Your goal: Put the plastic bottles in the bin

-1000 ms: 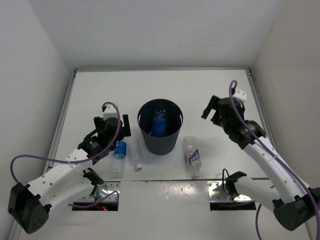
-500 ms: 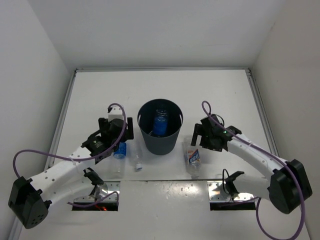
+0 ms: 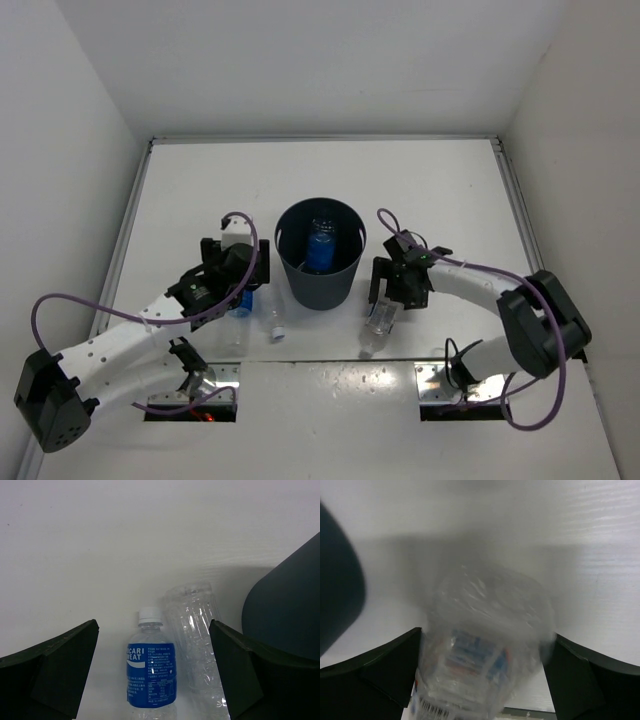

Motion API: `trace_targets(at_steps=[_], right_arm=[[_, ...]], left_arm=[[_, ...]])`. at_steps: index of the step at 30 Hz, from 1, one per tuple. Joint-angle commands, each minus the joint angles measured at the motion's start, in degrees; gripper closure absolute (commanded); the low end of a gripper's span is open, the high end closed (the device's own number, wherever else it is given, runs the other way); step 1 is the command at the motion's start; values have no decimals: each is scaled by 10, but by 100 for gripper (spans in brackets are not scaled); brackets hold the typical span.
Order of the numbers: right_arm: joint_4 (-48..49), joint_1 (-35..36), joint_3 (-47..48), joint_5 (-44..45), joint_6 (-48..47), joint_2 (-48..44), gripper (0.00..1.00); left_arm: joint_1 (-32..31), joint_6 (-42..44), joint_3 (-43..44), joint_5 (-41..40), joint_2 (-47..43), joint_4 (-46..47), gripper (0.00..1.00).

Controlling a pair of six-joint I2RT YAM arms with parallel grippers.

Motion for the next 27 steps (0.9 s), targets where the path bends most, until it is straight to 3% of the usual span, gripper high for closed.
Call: trace_targets(at_steps=[1, 4, 10, 18, 24, 27], right_arm=[[-3, -13, 19, -16, -8, 39, 7], [-20, -19, 25, -16, -8, 45, 15], [-61, -70, 50, 5, -2, -34, 37], [-142, -217, 186, 29, -12, -148, 53], [-142, -190, 329, 191, -12, -192, 59], [-136, -125, 401, 313, -23, -197, 61]], left_arm=[[-7, -6, 22, -20, -10, 0, 0], [-7, -6, 22, -20, -10, 0, 0], [-7, -12, 22, -25, -16, -5, 0], [-7, -12, 22, -30, -10, -5, 0], [-7, -12, 22, -30, -10, -5, 0], [-7, -12, 22, -30, -10, -5, 0]])
